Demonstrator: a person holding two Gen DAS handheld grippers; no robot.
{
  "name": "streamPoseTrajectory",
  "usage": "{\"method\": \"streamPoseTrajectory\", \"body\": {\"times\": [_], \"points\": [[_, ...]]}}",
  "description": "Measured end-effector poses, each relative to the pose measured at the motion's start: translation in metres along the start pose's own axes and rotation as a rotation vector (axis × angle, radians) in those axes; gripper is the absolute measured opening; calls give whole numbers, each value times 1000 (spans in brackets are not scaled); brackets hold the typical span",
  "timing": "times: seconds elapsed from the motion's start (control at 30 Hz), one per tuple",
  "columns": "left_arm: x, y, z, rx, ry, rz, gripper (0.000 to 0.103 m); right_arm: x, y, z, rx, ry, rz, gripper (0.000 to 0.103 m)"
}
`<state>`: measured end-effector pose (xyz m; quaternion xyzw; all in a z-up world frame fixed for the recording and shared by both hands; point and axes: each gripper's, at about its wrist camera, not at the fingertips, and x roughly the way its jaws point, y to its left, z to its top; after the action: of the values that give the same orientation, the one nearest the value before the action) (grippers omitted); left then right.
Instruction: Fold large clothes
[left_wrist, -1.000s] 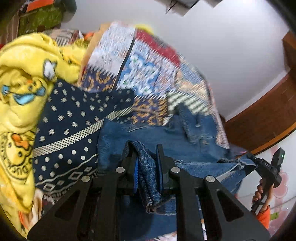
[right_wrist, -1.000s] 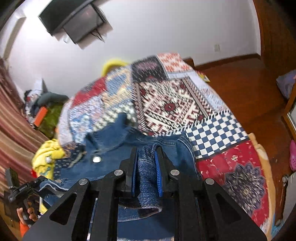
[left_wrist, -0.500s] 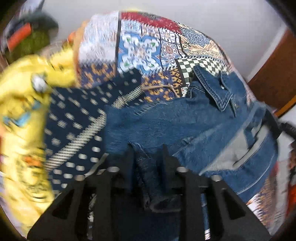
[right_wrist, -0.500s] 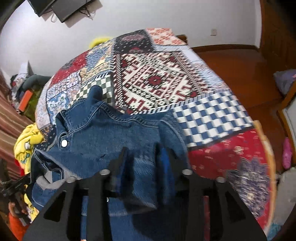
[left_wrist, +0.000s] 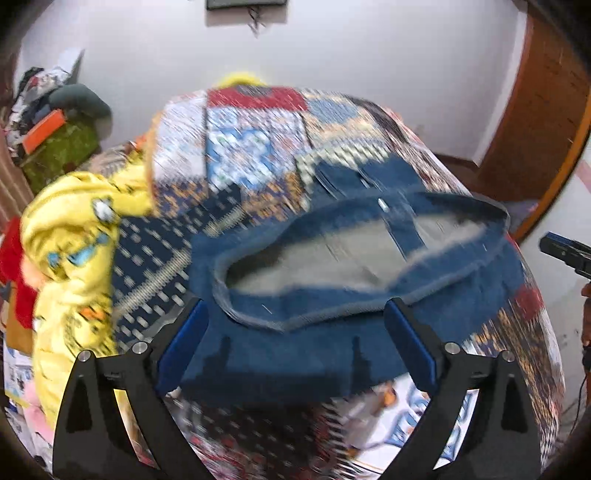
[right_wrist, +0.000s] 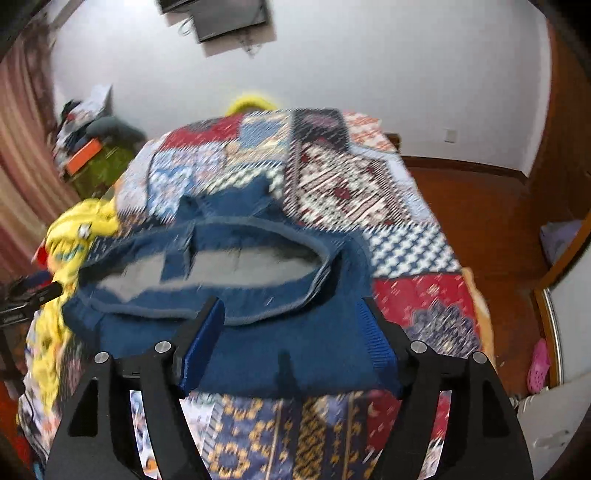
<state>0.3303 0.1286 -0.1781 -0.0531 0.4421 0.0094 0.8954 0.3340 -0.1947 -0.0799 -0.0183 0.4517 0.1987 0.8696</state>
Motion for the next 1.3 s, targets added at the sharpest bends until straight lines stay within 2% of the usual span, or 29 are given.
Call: {"method": "streamPoseTrajectory", "body": {"times": [0.1,0.2,0.37,0.47,0.63,0.77,0.9,0.97,1.07,1.3], "points": [[14,-21,-18,29,27,14,96,11,7,-17,-4,34,17,71],[28,-34,-31,35,20,33,96,27,15,-31,-14,70,18,71],[60,-38,-32,44,23,68,96,64,27,-41,-56,131,-14,71],[75,-28,-19,32,20,95,96,77,34,-34,-92,104,-41,71],[99,-4,20,3,27,133,96,102,38,-3,-113,85,-44,71],[113,21,60,-40,14,196,96,120,32,34,-54,57,-41,71],[110,50,87,-109,-15,270,96,125,19,65,35,-4,-142,71],[99,61,91,-155,-39,243,96,122,10,75,91,-13,-146,71],[82,65,90,-164,-70,204,96,108,7,76,126,-30,-92,71],[59,30,58,-57,-44,86,96,84,52,48,-16,-36,-15,71]]}}
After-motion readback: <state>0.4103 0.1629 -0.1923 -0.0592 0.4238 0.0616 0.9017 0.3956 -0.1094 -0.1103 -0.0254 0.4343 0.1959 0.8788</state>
